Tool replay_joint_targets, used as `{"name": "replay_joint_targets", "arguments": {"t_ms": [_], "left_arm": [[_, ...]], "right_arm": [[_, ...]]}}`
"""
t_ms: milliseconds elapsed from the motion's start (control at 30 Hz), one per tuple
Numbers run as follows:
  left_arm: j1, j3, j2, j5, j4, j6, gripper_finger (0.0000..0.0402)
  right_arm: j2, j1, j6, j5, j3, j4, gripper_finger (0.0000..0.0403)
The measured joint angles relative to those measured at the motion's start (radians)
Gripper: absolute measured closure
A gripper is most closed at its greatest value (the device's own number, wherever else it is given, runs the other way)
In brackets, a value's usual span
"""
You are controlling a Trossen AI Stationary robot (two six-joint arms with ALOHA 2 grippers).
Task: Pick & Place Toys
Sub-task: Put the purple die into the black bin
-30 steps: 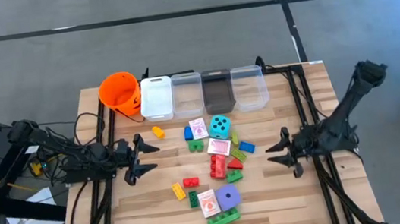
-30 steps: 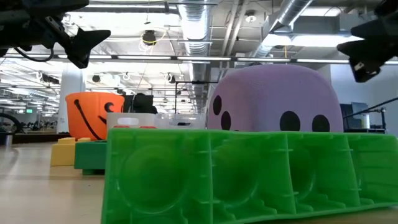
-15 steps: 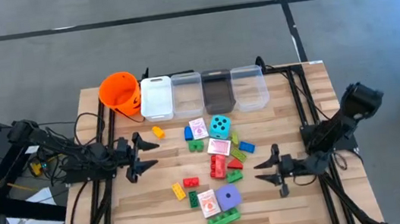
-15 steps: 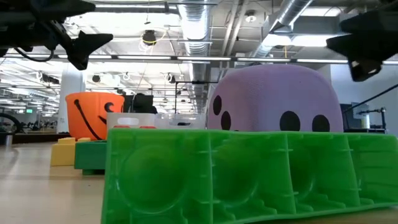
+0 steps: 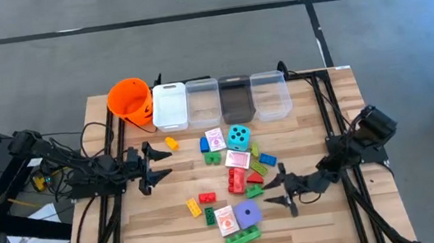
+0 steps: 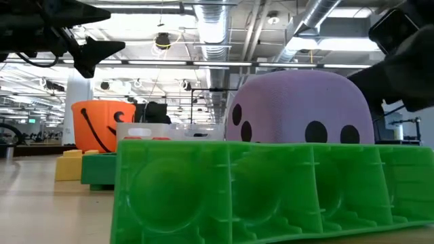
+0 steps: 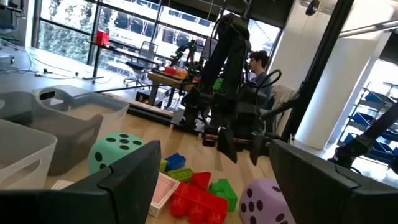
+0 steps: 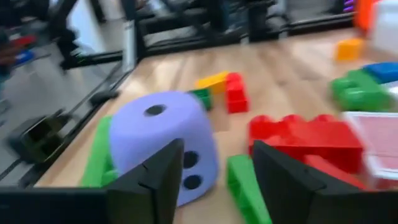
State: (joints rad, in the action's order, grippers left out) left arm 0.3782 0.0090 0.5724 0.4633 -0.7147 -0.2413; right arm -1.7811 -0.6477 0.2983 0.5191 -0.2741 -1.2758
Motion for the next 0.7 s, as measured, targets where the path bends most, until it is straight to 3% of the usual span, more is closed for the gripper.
{"name": "replay_joint_targets", "arguments": {"t_ms": [167, 467, 700], "left_arm": [[0.000, 0.000, 0.000, 0.000, 0.000, -0.002, 0.0108], [0.000, 0.000, 0.000, 0.000, -0.004, -0.003, 0.0108], [0.000, 0.000, 0.000, 0.000, -0.004, -0.010, 0.0108]], "right_arm": [[-0.007, 0.034, -0.143, -0.108, 0.000, 0.034, 0.0132], [-0.005, 0.102, -0.092, -0.316, 0.000, 0.048, 0.0023], [-0.005, 0.139, -0.084, -0.436, -0.021, 0.045, 0.0005]]}}
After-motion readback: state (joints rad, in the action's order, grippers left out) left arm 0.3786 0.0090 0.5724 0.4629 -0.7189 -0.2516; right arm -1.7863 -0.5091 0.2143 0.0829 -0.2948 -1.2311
